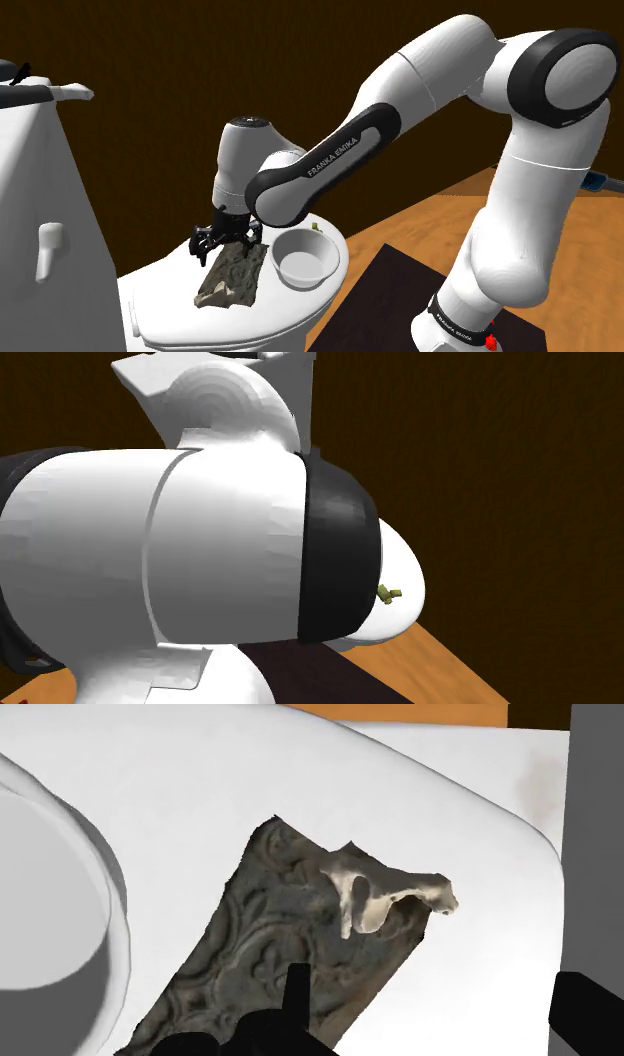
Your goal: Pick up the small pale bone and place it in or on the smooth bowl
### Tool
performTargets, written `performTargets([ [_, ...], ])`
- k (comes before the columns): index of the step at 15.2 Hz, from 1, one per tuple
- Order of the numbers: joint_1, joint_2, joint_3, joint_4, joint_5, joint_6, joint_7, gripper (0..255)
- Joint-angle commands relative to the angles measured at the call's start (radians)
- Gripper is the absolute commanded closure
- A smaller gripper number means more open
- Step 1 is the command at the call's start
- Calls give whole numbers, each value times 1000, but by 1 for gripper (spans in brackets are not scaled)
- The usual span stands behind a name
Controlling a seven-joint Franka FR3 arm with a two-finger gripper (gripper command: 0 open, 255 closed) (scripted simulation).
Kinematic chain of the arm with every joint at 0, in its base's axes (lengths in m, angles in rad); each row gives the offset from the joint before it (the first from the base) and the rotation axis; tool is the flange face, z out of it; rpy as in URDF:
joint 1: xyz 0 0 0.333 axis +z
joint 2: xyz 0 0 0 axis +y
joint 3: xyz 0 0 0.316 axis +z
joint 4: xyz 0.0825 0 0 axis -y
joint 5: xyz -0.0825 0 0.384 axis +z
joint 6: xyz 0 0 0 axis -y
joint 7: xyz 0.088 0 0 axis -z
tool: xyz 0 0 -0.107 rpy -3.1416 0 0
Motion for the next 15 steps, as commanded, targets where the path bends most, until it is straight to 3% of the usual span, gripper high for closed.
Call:
performTargets([
  [1, 23, 91, -12, 60, -59, 26, 65, 0],
  [5, 92, 250, -54, 186, -143, 55, 169, 0],
  [15, 128, 342, -94, 209, -191, 120, 202, 0],
])
